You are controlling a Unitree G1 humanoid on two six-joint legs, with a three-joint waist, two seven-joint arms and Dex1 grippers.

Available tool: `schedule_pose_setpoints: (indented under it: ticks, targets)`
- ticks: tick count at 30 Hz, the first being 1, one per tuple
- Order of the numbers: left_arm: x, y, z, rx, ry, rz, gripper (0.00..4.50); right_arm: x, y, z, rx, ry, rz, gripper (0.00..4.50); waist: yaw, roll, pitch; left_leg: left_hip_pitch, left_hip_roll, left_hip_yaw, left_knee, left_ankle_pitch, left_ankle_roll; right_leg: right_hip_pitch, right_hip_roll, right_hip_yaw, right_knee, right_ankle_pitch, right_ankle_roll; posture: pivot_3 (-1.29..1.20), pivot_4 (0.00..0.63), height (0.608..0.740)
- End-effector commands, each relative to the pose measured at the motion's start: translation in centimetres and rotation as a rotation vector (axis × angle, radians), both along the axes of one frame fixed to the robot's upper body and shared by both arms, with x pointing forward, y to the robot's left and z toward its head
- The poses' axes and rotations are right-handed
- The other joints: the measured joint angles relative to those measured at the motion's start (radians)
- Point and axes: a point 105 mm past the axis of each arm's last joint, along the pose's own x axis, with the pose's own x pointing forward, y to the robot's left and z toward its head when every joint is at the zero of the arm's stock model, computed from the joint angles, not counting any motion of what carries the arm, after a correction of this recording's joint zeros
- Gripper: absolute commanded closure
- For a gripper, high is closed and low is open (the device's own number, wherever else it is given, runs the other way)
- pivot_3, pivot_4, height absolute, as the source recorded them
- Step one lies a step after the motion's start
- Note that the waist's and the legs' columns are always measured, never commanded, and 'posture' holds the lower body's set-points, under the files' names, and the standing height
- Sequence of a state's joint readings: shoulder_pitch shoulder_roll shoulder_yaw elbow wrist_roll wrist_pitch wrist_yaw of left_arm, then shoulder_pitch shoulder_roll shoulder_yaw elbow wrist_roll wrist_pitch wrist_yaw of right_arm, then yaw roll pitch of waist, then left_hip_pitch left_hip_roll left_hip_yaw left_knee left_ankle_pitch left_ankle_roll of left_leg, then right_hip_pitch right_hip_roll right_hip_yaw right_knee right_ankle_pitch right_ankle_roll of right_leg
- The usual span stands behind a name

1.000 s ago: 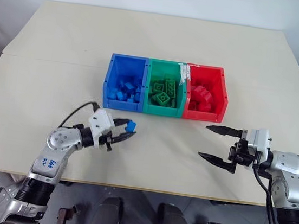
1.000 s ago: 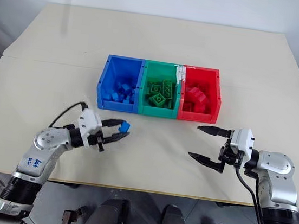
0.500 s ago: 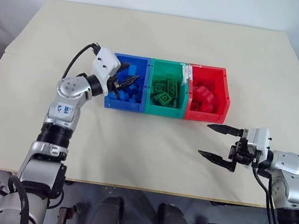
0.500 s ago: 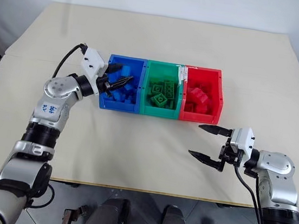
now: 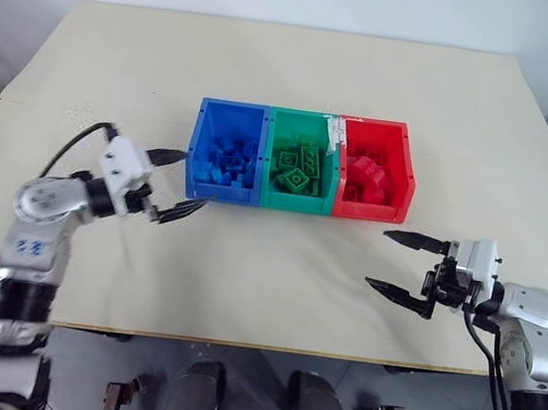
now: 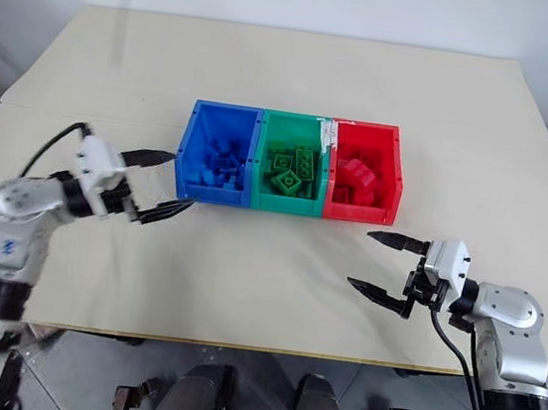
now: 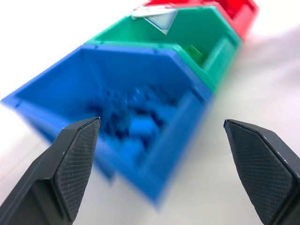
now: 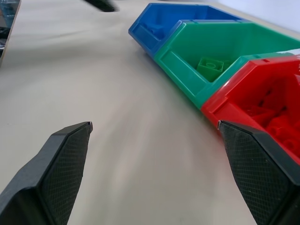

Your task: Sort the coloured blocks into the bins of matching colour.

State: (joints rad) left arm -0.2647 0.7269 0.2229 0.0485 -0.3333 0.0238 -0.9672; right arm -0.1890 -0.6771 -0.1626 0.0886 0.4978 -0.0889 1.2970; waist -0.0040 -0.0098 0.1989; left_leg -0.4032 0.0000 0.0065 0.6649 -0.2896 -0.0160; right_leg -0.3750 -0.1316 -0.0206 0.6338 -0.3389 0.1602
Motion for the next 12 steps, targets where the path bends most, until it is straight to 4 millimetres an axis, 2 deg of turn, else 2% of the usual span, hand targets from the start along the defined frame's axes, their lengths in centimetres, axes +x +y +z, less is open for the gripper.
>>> schedule_pose_setpoints:
  ticks: [1, 5, 12]
  targets:
    - [-1.6, 1.8, 1.4, 0.013, -0.053, 0.056, 0.02, 0.2, -0.3, 1.0, 0.005, -0.042, 0.005, 0.00, 0.003, 0.000, 0.000, 0.000, 0.000, -0.001, 0.000, 0.000, 0.000, 0.000, 0.000, 0.000, 0.000, 0.000, 0.000, 0.00, 0.150, 0.740]
    - [-3.4, 3.6, 0.6, 0.005, -0.041, 0.136, 0.02, 0.6, -0.5, 1.1, 0.010, -0.044, 0.004, 0.00, 0.004, 0.000, 0.000, 0.000, 0.000, -0.001, 0.000, 0.000, 0.000, 0.000, -0.001, 0.000, -0.004, 0.000, 0.000, 0.00, 0.150, 0.740]
    - [-4.4, 3.8, -0.3, -0.006, -0.043, 0.186, 0.02, 0.6, -0.6, 0.9, 0.014, -0.040, 0.002, 0.00, 0.002, 0.000, 0.000, 0.000, 0.000, 0.000, -0.001, 0.000, 0.000, 0.000, -0.001, 0.000, -0.004, 0.000, 0.000, 0.00, 0.150, 0.740]
